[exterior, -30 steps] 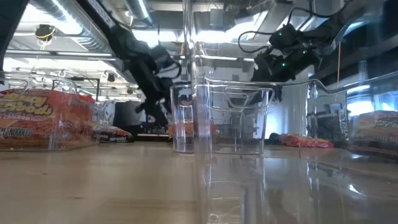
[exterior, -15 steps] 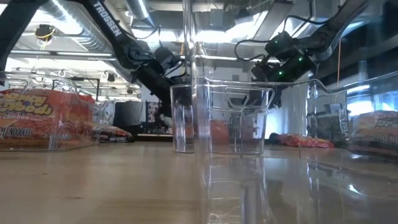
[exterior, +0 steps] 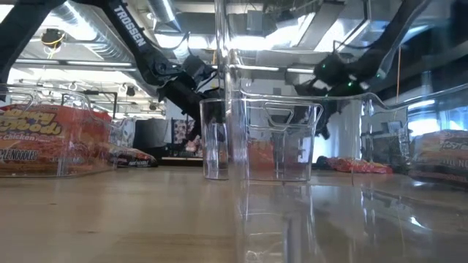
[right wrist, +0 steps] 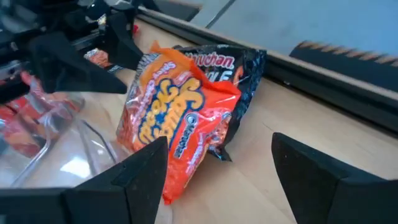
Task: Sort Maruchan noodles
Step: Put the orange noodle pack into the top left transparent bin
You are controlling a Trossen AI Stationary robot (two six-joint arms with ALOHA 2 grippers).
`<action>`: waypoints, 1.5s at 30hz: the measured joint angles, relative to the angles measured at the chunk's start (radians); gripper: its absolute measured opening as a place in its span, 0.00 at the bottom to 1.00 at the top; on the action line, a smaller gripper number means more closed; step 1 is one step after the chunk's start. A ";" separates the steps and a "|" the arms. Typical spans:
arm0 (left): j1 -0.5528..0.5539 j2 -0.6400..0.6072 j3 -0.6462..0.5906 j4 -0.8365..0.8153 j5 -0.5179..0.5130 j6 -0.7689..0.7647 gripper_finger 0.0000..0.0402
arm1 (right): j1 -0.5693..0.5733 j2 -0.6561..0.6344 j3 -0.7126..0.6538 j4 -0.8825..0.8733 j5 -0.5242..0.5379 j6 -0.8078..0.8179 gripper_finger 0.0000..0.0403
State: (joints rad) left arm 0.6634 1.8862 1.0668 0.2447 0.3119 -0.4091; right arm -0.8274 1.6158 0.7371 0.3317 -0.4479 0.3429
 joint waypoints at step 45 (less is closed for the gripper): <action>-0.020 0.000 -0.001 0.013 -0.013 0.053 0.55 | -0.015 0.365 0.448 -0.304 -0.372 -0.252 0.04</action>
State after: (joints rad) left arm 0.6433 1.8858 1.0661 0.2581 0.2985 -0.3560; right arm -0.8421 1.9812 1.1851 0.0274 -0.8197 0.0913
